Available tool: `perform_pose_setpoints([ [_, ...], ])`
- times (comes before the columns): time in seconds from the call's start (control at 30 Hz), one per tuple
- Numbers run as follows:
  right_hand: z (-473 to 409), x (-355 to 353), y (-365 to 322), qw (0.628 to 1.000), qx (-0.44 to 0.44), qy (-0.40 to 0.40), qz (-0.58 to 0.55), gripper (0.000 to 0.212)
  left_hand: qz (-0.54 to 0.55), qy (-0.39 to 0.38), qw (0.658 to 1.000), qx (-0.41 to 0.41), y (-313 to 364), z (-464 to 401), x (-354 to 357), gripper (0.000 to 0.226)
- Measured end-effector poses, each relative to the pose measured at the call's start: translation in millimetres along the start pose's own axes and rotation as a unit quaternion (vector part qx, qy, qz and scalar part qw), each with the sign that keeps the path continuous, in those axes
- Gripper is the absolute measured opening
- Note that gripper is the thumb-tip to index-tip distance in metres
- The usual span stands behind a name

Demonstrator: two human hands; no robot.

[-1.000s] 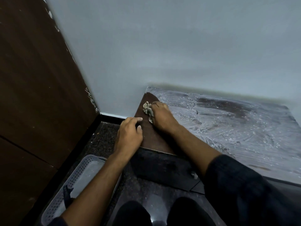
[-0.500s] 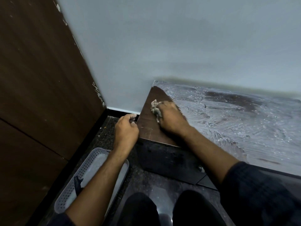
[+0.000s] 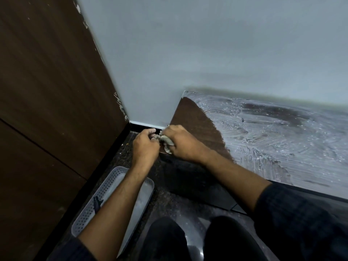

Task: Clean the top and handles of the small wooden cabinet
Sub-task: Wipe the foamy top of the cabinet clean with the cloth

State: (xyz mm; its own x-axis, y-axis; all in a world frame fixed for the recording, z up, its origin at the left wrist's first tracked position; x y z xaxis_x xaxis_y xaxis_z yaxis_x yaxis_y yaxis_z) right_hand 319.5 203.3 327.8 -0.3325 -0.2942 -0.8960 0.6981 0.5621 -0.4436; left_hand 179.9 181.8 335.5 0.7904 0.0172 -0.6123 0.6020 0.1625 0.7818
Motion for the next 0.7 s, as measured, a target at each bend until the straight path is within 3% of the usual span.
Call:
perform_pose_setpoints([
  [0.13,-7,-13,22,0.993,0.103,0.044,-0.021,0.039,-0.007,0.0,1.0,0.03,3,4,-1,0.039],
  [0.33,39,8,-4,0.998,0.061,0.008,-0.004,0.043,-0.017,0.038,0.992,0.117,12,12,12,0.034],
  [0.53,133,5,22,0.99,0.138,0.034,-0.009,0.046,-0.085,-0.005,0.975,0.207,25,27,42,0.03],
  [0.7,107,1,18,0.983,0.173,0.062,0.009,0.043,-0.106,-0.03,0.961,0.253,46,37,68,0.028],
])
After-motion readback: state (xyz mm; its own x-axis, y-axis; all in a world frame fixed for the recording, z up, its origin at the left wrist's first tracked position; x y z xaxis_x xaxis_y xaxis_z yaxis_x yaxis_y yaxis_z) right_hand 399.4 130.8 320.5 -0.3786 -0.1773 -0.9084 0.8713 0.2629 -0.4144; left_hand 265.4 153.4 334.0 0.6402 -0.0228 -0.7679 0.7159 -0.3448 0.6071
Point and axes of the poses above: each hand's wrist, its own z-axis away from the middle knuckle, its own x-axis out of the palm, y = z × x, the point moved 3 cm from there along -z, towards the middle knuckle, and after that the axes turned 14 degrees about -y, right-handed, at the moved point
